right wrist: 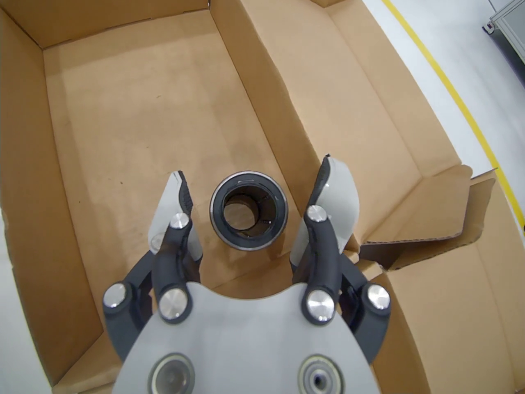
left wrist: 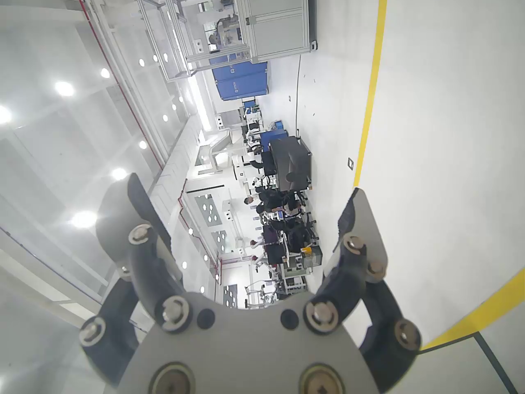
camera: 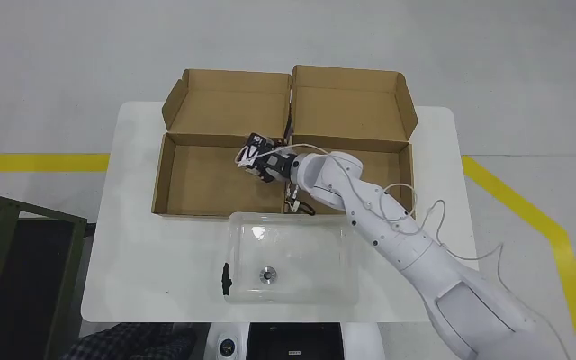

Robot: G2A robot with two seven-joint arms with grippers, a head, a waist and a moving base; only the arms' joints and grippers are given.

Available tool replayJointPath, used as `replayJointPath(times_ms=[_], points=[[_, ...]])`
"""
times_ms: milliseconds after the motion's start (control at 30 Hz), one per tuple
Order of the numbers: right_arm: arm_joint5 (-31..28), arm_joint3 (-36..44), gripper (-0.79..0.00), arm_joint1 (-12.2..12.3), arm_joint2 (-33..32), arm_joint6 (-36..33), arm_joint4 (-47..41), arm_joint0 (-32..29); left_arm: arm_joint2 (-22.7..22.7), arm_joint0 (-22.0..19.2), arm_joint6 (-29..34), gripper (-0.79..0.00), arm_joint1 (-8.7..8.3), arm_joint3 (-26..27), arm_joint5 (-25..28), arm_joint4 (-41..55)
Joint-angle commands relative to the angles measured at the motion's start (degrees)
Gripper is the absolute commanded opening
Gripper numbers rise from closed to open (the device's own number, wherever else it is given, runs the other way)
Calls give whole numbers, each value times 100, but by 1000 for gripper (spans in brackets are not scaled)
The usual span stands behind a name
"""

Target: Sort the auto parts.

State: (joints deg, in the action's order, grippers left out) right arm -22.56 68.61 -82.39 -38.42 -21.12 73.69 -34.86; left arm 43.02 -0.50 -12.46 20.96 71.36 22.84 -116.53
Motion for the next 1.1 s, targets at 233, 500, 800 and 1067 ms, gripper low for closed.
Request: replayJointPath(times_ms=[233,500,800,1067], points=[[-283,1112,-240,111,-290,-46,330,-259,0,0,0,0,0,0,0,0],[-729,2283,-231,286,-500,-108,724,-938,0,0,0,0,0,0,0,0],[-1357,3711,-225,617,-1057,-109,991,-2274,0,0,0,0,0,0,0,0],[-1933,4412,-237,892,-1635,-80,1206,-3373,0,0,0,0,0,0,0,0]])
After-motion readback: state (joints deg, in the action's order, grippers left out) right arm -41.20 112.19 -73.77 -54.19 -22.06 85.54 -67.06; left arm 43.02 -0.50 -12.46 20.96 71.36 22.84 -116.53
